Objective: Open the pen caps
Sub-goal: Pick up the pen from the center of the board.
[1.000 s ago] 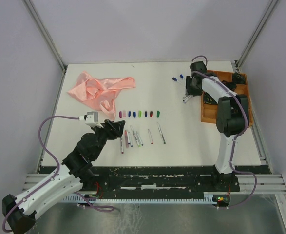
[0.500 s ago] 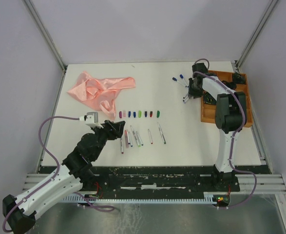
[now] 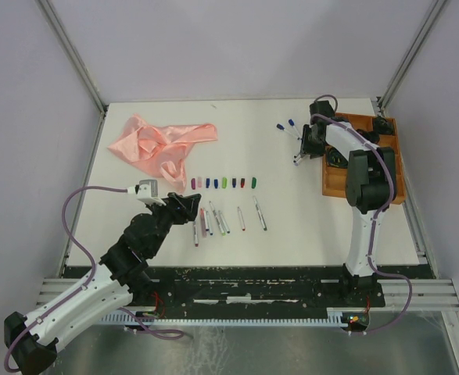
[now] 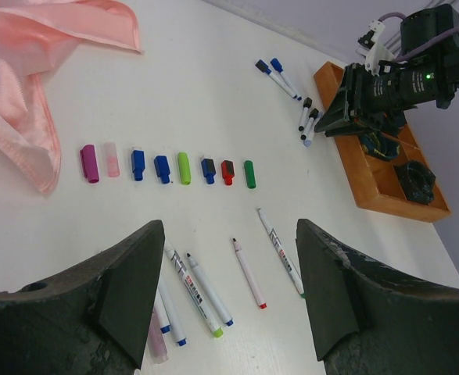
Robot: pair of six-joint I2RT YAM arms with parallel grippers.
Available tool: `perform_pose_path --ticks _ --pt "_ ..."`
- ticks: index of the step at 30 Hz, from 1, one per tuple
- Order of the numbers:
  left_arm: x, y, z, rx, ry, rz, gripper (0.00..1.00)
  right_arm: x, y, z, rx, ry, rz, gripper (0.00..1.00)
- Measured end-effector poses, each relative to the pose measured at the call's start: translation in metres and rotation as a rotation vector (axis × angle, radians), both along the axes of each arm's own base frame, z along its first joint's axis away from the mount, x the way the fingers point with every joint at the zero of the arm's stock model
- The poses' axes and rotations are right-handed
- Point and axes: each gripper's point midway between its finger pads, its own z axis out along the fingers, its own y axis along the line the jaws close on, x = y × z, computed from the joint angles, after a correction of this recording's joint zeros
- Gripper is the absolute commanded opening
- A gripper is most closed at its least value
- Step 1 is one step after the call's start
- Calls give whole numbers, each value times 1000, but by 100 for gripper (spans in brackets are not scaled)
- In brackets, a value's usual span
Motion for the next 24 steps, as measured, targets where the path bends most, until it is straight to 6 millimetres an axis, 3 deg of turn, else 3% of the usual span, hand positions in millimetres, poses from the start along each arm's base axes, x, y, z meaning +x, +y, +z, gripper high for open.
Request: perform_pose_path --ticks 16,24 --pt "0 1 3 -7 -8 4 75 3 1 -7 7 0 -7 33" --pt "0 1 3 -7 -8 4 75 -5 -3 -6 -1 2 -3 27"
